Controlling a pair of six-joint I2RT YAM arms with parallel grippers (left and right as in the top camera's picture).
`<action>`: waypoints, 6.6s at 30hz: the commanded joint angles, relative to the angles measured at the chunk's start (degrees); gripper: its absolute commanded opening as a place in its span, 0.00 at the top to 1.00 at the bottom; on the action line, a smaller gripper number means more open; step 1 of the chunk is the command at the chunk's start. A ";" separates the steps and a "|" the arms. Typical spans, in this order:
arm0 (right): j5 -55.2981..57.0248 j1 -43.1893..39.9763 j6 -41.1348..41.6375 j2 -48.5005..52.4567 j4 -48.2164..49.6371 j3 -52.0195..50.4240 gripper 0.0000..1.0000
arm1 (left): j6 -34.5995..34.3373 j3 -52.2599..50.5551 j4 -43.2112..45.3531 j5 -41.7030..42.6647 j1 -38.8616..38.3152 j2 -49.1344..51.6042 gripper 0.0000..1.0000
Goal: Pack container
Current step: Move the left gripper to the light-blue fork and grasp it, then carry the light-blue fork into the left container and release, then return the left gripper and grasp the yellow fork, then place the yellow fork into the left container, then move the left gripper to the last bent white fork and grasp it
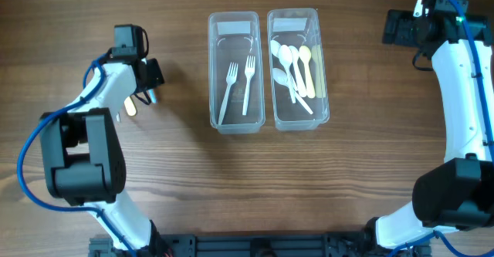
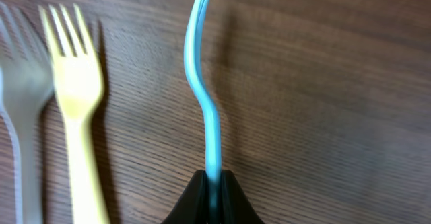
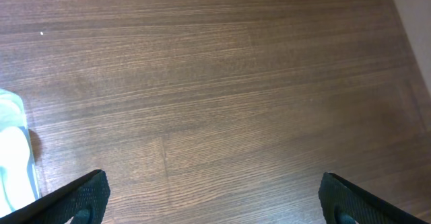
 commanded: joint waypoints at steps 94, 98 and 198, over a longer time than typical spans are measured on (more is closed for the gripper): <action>0.98 0.13 -0.52 -0.26 0.04 0.66 0.00 | -11.98 -3.19 3.52 -1.38 6.36 4.11 0.38; 0.98 0.13 -0.50 -0.26 0.04 0.66 0.00 | -11.98 -3.19 4.26 -1.38 6.36 4.15 0.57; 0.98 0.13 -0.52 -0.26 0.04 0.66 0.00 | -4.24 9.44 -11.63 -1.75 12.20 5.49 0.43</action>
